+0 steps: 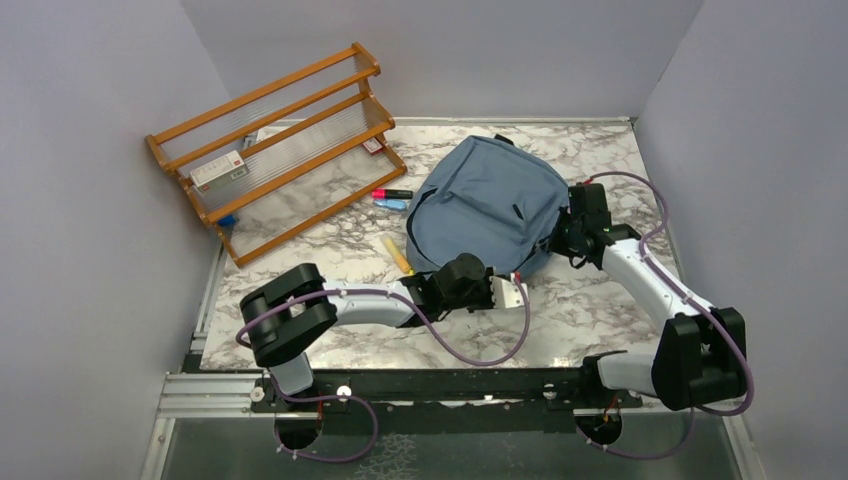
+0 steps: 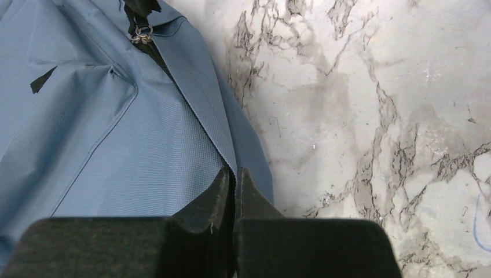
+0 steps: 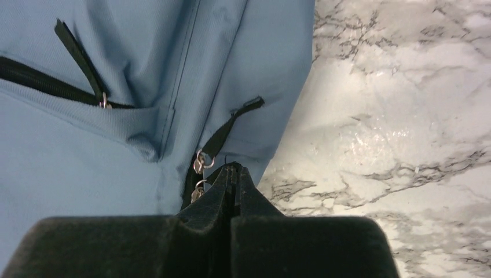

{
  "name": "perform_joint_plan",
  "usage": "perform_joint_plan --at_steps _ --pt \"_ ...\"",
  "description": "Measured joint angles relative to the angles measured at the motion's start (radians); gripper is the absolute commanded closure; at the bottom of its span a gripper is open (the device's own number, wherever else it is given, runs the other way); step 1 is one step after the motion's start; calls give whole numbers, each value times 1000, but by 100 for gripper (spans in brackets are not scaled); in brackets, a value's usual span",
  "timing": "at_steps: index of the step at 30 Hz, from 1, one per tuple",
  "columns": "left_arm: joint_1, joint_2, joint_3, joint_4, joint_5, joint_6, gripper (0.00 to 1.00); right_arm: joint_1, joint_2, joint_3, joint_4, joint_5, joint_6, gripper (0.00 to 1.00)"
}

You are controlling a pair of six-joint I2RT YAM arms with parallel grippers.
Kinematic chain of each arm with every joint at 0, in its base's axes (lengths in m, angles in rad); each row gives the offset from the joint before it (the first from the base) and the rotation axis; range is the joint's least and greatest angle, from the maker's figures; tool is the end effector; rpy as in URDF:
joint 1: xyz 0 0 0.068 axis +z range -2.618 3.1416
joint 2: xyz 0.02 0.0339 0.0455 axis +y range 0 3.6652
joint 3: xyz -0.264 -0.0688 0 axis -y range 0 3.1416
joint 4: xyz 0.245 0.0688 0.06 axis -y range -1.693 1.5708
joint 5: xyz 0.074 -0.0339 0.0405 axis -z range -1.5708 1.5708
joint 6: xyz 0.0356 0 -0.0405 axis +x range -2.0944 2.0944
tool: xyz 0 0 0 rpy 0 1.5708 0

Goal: Pack the student bag
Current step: Zip the student bag at the center of the board.

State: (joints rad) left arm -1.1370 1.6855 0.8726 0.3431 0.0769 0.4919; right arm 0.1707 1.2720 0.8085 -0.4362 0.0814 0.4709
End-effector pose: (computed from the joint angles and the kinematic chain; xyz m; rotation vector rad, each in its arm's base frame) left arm 0.1488 -0.3277 0.1895 1.5413 1.3869 -0.4789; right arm 0.2531 0.0407 0.2242 0.4048 2.4413 0.1765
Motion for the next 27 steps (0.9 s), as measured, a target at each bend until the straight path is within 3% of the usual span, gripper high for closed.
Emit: perform_joint_plan --at_steps 8,11,16,22,27 --pt "-4 -17 -11 16 -5 -3 100 -15 56 54 6 7 -12 99" --pt "-4 -17 -11 22 -2 -8 78 -25 77 67 0 -1 -20 99" --pt "-21 -18 3 5 65 -49 54 -82 83 84 7 9 -35 99" --pt "-52 -18 76 -15 137 -125 43 -140 75 90 26 43 -55 99" --pt "-53 -47 96 -29 130 -177 29 -179 53 90 25 51 -61 87"
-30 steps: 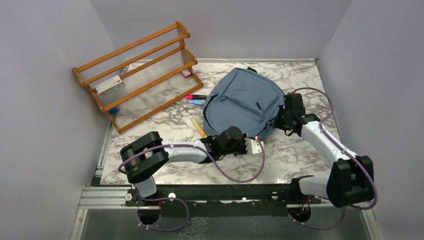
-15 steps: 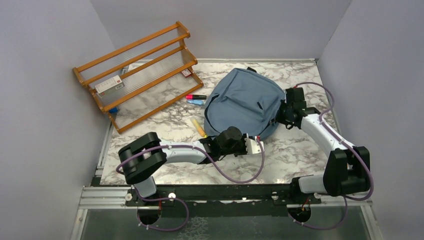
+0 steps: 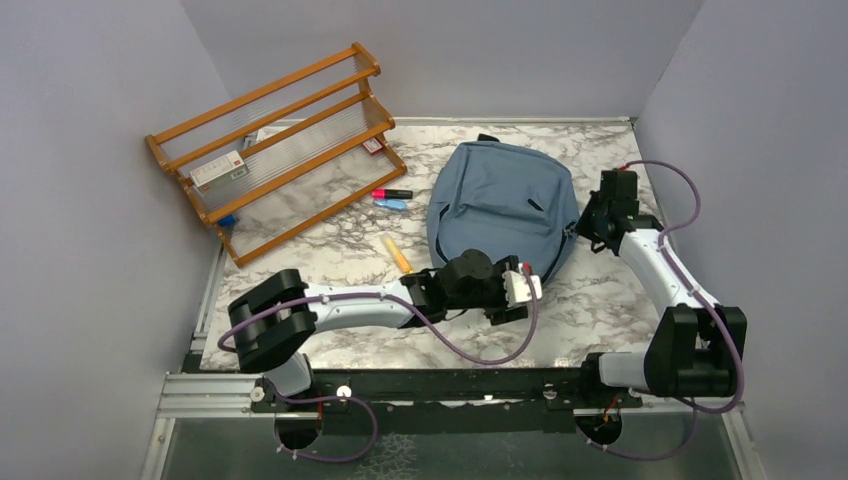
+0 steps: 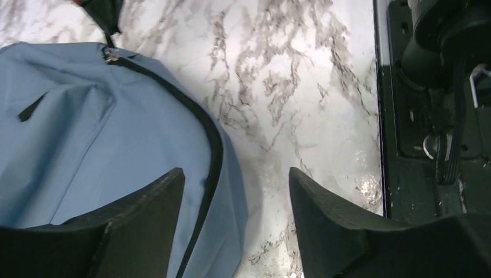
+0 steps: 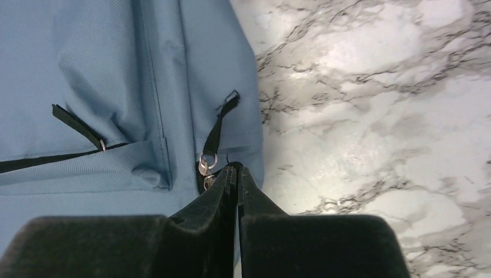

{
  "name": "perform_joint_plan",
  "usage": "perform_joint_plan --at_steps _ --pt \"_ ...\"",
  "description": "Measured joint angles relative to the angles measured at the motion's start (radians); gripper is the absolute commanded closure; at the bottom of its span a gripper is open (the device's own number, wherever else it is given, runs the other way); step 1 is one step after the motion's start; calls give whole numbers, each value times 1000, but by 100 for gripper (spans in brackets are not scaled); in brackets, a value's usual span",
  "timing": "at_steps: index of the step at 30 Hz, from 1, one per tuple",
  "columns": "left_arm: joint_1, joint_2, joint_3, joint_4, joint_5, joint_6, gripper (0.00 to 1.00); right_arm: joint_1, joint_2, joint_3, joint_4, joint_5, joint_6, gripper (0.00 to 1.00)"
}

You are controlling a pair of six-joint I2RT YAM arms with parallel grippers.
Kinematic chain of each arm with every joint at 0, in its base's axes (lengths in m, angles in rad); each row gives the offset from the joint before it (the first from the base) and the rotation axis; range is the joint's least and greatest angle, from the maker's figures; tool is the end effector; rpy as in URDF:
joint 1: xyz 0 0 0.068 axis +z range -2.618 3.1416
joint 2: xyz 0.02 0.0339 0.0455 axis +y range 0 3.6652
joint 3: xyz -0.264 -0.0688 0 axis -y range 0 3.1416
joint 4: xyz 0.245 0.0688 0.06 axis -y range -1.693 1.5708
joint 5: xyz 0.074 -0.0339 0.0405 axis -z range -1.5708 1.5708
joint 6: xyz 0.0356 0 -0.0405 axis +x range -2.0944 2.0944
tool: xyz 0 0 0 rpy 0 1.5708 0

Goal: Pack the student bag
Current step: Zip the student bag at the center of the board.

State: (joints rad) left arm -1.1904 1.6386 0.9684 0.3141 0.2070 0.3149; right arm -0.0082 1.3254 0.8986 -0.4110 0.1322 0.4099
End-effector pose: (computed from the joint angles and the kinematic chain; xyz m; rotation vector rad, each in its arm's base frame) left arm 0.1303 -0.3455 0.2338 1.4683 1.3572 -0.7751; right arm 0.2768 -0.0070 0.2416 0.5573 2.3335 0.0281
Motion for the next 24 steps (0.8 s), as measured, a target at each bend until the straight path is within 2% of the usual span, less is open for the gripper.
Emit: perform_joint_plan --at_steps 3,6,8,11,14,19,24 --pt "0 -55 -15 -3 -48 -43 18 -19 -30 0 -2 -6 7 68" --pt "7 -130 -49 -2 -115 -99 10 -22 -98 0 -1 -24 14 56" --pt "22 -184 -79 -5 -168 -160 9 -22 -153 0 0 -31 20 51" --pt "74 -247 -107 -30 -240 -269 9 -22 -208 0 -2 -48 26 48" --pt "185 -296 -122 -78 -280 -410 9 -22 -236 -3 -7 -106 39 47" --pt "389 -315 -129 -192 -297 -645 6 -25 -286 -83 -6 -314 64 45" --pt "467 -276 -129 -279 -296 -760 5 -25 -360 -215 -22 -470 87 44"
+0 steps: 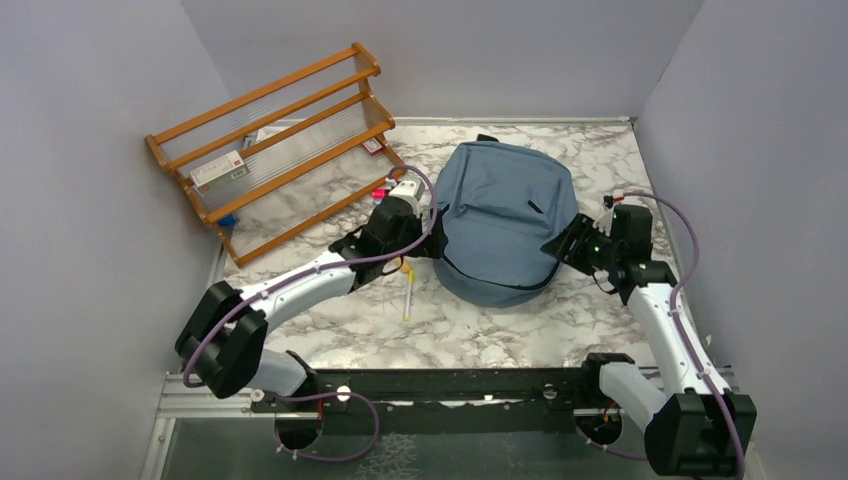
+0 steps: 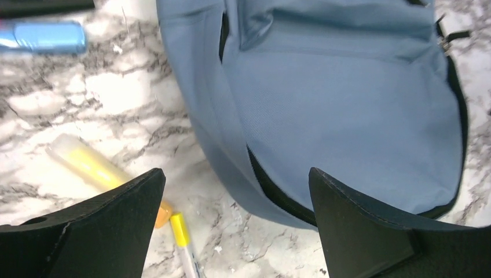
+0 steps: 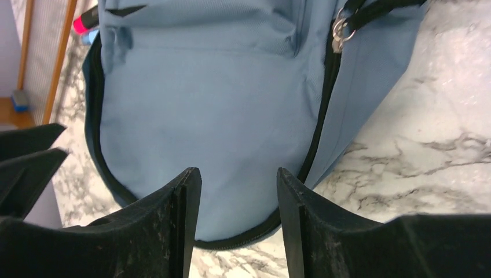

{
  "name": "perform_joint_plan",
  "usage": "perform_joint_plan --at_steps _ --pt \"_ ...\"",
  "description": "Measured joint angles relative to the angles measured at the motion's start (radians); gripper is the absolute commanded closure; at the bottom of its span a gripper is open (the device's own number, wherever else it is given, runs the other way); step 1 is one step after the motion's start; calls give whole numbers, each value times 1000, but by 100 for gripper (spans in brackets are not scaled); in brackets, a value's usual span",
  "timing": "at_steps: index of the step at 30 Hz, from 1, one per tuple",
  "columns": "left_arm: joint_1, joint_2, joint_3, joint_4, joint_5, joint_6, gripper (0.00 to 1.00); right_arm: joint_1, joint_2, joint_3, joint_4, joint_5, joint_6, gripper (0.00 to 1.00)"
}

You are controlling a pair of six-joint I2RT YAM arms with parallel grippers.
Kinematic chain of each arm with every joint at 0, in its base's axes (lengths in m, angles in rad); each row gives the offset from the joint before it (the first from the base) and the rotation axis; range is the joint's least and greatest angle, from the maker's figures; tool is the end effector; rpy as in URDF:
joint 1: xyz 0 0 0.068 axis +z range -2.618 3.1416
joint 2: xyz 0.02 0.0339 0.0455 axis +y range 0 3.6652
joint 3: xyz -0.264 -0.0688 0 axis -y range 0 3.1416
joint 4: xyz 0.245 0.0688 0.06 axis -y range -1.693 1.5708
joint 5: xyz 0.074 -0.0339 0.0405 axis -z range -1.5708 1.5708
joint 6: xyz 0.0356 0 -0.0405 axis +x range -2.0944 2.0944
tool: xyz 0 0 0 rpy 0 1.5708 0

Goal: Pack the student bag
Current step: Adjust the student bag at the center of the board.

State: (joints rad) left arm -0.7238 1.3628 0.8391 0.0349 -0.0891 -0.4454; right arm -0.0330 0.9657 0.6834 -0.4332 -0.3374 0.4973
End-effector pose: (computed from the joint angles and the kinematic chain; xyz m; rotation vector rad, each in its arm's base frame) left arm 0.2301 -0.1991 0.2498 0.2376 2.1046 -0.6233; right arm 0.2033 0.0051 0.2494 0.4322 2.2757 0.6250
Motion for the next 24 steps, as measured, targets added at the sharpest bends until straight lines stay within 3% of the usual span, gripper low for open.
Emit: perform_joint_plan --at_steps 7,10,13,15,24 --pt "5 114 38 -64 21 -25 8 0 -67 -17 -47 -61 -1 44" --pt "4 164 71 -83 20 -18 23 0 -97 -17 -71 -61 -2 43" --pt "4 209 89 -85 26 -18 47 0 -118 -15 -90 -61 -5 43" --pt "5 241 105 -86 51 -22 57 0 -122 -7 -97 -60 -8 43" --pt "-61 294 137 -80 130 -60 75 0 -136 45 -116 -53 -8 43"
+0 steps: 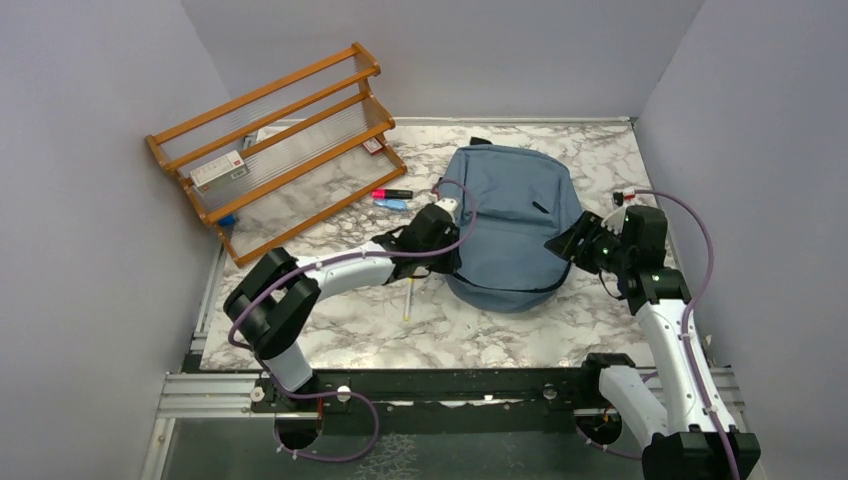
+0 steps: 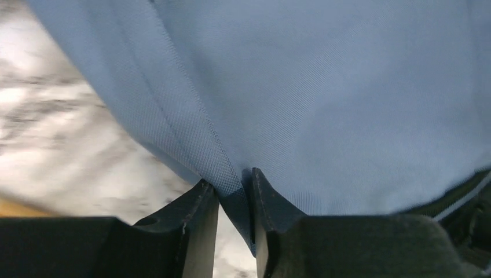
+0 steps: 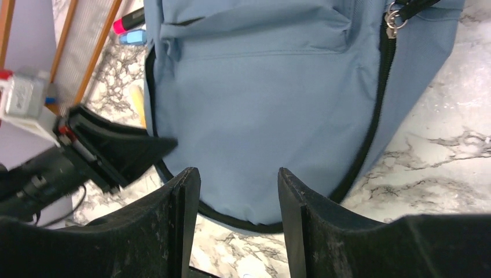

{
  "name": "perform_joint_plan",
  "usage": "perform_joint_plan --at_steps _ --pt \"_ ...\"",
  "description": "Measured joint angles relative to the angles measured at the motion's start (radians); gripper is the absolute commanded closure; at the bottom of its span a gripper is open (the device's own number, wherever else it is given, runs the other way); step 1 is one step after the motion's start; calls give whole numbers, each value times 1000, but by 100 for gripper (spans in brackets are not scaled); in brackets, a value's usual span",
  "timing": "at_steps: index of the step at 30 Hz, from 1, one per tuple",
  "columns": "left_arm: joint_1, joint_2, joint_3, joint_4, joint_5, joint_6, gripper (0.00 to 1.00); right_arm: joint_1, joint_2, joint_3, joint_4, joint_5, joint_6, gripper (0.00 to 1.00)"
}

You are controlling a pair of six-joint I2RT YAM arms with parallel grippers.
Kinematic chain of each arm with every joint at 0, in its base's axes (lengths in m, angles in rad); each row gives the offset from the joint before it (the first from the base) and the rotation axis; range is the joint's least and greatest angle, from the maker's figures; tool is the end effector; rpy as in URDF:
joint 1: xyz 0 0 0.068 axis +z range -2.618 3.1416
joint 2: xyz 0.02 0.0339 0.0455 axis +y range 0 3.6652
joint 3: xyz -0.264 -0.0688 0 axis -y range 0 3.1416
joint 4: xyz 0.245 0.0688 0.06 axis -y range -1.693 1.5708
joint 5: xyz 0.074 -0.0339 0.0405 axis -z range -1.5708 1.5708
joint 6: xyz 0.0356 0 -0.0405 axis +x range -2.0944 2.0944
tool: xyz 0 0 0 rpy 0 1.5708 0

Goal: Pack the student bag
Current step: Adjust the student bag at the center of the board.

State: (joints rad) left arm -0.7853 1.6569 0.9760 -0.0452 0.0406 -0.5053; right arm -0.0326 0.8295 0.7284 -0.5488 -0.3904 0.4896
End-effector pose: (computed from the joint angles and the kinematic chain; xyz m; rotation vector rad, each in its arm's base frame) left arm 0.2485 -0.2504 0.1962 0.3568 2.3747 -0.6880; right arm 0.1770 0.0078 0.2785 0.3658 2.2195 0.6826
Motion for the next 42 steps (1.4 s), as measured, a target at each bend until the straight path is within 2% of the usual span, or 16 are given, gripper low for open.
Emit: perform_joint_plan --at_steps 5,7,13,17,23,27,32,36,39,42 --pt "-145 -4 -6 20 -4 -55 76 0 -21 7 -2 50 8 43" --pt "-206 -14 -19 34 -10 -80 73 0 -23 7 -5 73 8 43" --pt "-320 -90 -110 46 -14 -155 38 0 -24 7 -24 132 8 43" --pt "-328 -153 -144 18 -47 -172 29 0 -30 7 -32 152 8 43" --pt "-306 -300 -117 -60 -146 -132 27 0 -49 7 -32 162 8 43" --pt "-245 -315 -29 -69 -164 -92 26 0 -47 7 -32 169 11 43" --pt "-158 -228 157 -79 -164 -65 26 0 -18 3 -27 179 33 44" --pt "-137 -116 283 -76 -154 -35 28 0 65 8 -4 172 12 46" --pt "-132 -51 323 -77 -135 -22 28 0 166 48 3 154 -45 48" --pt "-132 -30 296 -90 -127 -18 28 0 258 107 17 127 -111 49"
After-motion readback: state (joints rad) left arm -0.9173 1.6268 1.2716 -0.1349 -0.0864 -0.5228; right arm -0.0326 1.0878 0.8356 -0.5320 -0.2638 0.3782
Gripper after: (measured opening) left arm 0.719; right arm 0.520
